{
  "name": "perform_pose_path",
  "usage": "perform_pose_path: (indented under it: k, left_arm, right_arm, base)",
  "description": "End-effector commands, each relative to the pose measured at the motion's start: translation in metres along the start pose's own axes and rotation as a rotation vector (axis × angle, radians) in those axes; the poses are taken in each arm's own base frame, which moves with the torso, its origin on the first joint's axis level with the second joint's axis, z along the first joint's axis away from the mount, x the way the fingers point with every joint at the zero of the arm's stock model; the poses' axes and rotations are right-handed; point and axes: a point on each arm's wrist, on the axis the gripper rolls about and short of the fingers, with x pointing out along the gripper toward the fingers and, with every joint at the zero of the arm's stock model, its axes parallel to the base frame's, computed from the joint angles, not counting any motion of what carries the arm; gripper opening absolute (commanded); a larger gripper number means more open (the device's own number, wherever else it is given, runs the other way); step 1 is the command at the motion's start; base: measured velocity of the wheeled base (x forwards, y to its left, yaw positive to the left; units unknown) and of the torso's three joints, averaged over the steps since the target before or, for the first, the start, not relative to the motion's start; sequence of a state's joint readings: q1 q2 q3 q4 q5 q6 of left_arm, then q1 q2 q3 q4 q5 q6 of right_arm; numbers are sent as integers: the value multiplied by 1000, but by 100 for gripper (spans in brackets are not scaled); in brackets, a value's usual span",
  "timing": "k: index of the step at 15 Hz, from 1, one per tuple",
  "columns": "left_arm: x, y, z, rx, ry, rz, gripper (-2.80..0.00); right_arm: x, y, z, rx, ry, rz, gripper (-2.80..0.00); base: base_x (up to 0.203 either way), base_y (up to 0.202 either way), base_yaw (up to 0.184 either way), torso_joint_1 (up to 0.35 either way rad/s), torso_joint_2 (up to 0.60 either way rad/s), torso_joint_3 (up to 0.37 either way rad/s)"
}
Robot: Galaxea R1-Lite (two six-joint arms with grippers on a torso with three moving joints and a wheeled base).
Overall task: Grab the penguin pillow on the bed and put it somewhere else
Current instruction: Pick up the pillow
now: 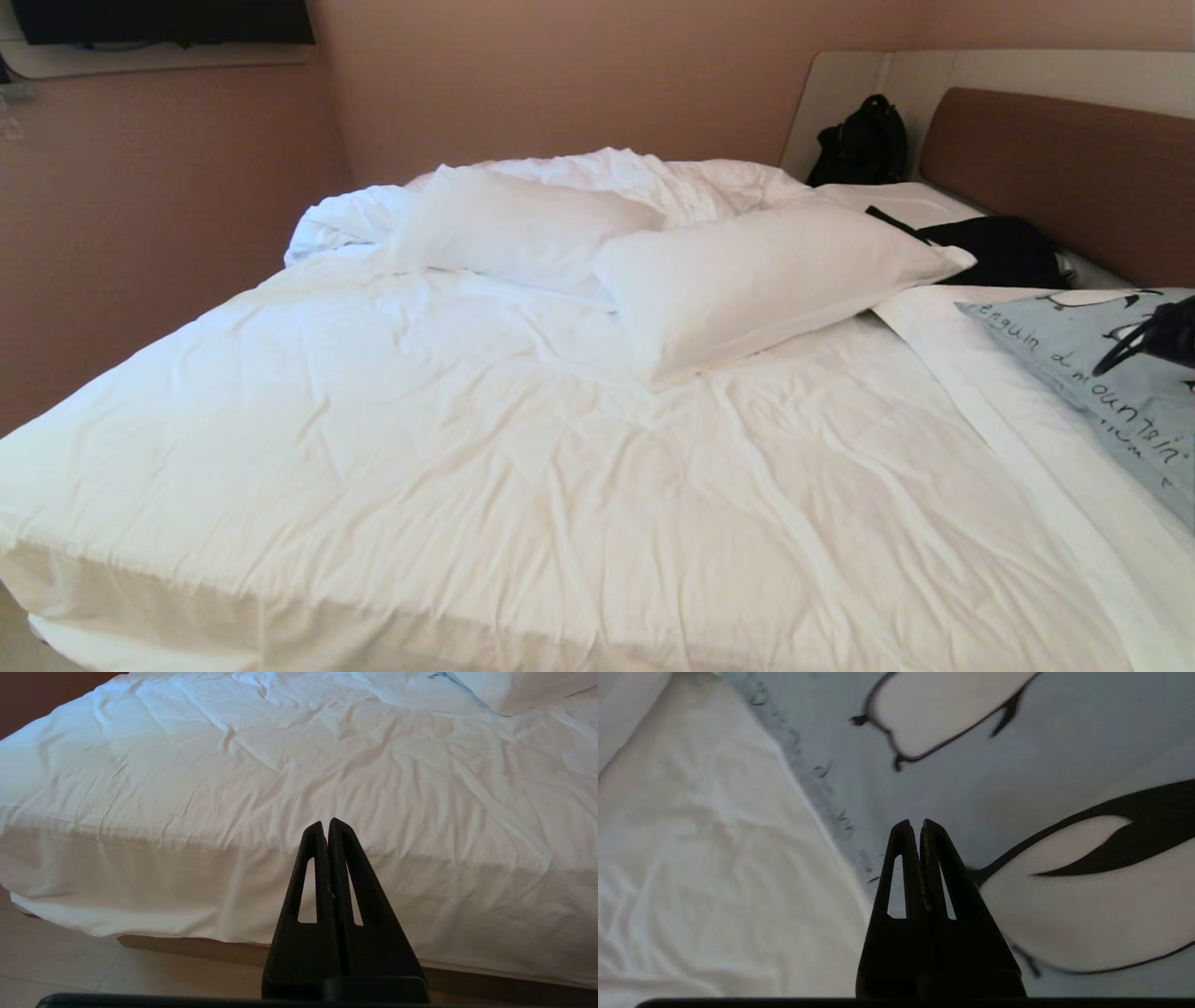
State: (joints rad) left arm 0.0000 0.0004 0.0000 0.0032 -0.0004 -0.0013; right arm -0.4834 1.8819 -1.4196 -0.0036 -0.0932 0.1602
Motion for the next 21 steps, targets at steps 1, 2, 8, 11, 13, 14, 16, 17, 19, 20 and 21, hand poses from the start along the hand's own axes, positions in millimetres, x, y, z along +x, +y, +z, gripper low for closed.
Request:
perform_pose_path:
  k: [1, 2, 8, 11, 13, 14, 16, 17, 19, 20, 21]
  left_arm:
    - [0, 0, 0, 0, -1, 0, -280]
    - [0, 0, 0, 0, -1, -1, -280]
    - [0, 0, 0, 0, -1, -1, -280]
    - [0, 0, 0, 0, -1, 0, -280]
    - [0, 0, 0, 0, -1, 0, -280]
    - [0, 0, 0, 0, -1, 0, -280]
    - [0, 0, 0, 0, -1, -1, -280]
    - [0, 0, 0, 0, -1, 0, -280]
    - [0, 0, 0, 0, -1, 0, -280]
    - [0, 0, 0, 0, -1, 0, -280]
    - [0, 0, 0, 0, -1, -1, -280]
  right_arm:
    - [11, -19, 7, 24, -16, -47, 0]
    - [14, -29, 11, 35, -24, -66, 0]
    - [7, -64, 38, 75, -100, -111, 0]
    - [6, -80, 43, 88, -107, -147, 0]
    - [9, -92, 43, 89, -105, -172, 0]
    - [12, -98, 40, 83, -90, -181, 0]
    - [18, -105, 32, 89, -52, -106, 0]
    - [21, -109, 26, 98, -21, -45, 0]
    - [31, -114, 9, 121, 70, 47, 0]
    - [41, -115, -1, 132, 122, 61, 0]
    - [49, -117, -9, 137, 159, 63, 0]
  base:
    - [0, 0, 0, 0, 0, 0]
    - [0, 0, 0, 0, 0, 0]
    - [0, 0, 0, 0, 0, 0]
    - [0, 0, 0, 0, 0, 0]
    - [0, 0, 0, 0, 0, 0]
    - [0, 0, 0, 0, 0, 0]
    - [0, 0, 0, 0, 0, 0]
    - [0, 0, 0, 0, 0, 0]
    - [0, 0, 0, 0, 0, 0]
    - [0, 0, 0, 0, 0, 0]
    - [0, 0, 0, 0, 0, 0]
